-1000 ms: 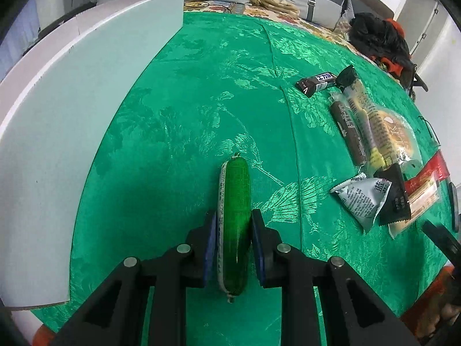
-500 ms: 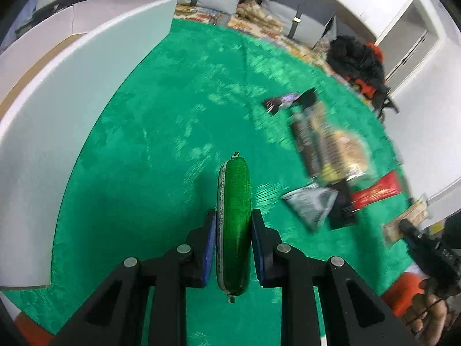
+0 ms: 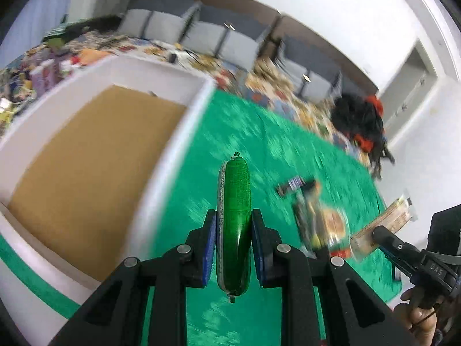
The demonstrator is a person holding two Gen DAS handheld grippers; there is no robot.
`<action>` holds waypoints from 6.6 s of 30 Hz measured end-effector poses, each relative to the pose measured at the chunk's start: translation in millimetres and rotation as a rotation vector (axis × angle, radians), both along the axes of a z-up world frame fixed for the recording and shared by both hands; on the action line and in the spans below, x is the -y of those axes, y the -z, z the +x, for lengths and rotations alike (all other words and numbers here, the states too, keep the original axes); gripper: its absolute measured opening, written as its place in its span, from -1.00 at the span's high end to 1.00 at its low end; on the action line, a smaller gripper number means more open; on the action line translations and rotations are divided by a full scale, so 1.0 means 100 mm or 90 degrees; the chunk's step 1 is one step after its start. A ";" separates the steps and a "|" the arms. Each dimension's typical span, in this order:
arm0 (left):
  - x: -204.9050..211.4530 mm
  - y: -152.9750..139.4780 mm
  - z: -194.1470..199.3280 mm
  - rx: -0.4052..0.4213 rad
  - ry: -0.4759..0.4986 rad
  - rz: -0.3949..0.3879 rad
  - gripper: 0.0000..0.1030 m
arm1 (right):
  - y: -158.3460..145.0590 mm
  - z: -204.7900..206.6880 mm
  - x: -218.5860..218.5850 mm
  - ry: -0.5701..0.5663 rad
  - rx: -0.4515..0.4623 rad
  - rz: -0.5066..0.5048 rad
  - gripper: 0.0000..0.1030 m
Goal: Organize snacks
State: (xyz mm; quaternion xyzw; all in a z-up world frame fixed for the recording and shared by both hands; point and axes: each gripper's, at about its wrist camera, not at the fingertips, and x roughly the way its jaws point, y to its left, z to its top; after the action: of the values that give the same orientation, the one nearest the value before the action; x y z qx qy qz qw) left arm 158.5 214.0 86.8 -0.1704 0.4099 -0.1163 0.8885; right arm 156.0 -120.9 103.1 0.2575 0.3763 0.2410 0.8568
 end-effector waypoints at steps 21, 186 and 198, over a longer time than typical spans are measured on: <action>-1.07 0.29 0.47 0.024 -0.121 0.247 -0.66 | 0.08 0.52 -1.90 -0.175 -0.006 -0.197 -0.37; 2.58 1.35 0.05 -0.050 0.212 0.308 -0.75 | 1.39 -1.01 1.18 0.242 -0.114 -0.442 -0.81; 2.60 1.49 0.11 -0.056 0.204 0.300 0.07 | 1.39 -0.99 1.17 0.242 -0.112 -0.442 -0.81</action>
State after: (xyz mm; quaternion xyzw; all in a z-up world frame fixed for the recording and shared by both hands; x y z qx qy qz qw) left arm 170.0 -45.7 -62.3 0.1033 0.4852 -0.1494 0.8553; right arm 57.0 -237.7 -36.0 0.0378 0.4529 -0.0861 0.8866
